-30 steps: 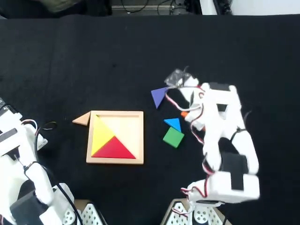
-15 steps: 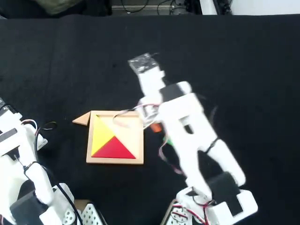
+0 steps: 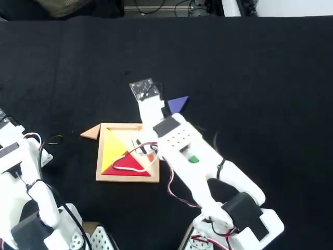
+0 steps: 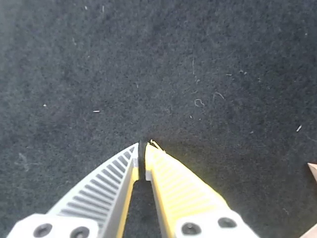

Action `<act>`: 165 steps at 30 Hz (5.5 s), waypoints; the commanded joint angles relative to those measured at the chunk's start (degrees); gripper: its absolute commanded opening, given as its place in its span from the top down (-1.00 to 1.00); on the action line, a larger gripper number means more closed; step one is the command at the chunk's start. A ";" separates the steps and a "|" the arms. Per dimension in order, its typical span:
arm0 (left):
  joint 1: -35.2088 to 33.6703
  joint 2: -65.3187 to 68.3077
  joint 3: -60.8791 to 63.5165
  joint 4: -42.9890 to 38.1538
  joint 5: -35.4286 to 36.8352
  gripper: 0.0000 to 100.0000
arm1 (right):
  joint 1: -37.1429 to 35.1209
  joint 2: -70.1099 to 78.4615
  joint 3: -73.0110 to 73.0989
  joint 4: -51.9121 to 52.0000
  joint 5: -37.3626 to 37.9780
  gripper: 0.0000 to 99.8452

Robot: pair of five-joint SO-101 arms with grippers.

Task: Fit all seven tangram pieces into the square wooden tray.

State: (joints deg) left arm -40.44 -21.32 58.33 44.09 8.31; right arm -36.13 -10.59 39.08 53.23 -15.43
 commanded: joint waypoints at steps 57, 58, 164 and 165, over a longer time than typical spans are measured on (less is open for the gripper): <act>0.66 -1.23 -0.48 -0.79 0.09 0.94 | -1.23 14.11 -18.07 1.67 13.71 0.64; 0.66 -1.23 -0.48 -0.79 0.09 0.94 | -1.23 16.40 -19.30 1.85 13.71 0.64; 5.67 -1.58 -1.10 -3.78 0.09 0.94 | 12.84 30.81 -76.09 48.00 20.48 0.97; 7.52 -1.76 -1.27 -5.54 0.09 0.94 | 13.54 28.44 -76.35 48.00 20.48 0.97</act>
State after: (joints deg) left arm -38.51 -21.32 58.33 43.30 8.31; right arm -25.05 26.24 -29.67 97.98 5.76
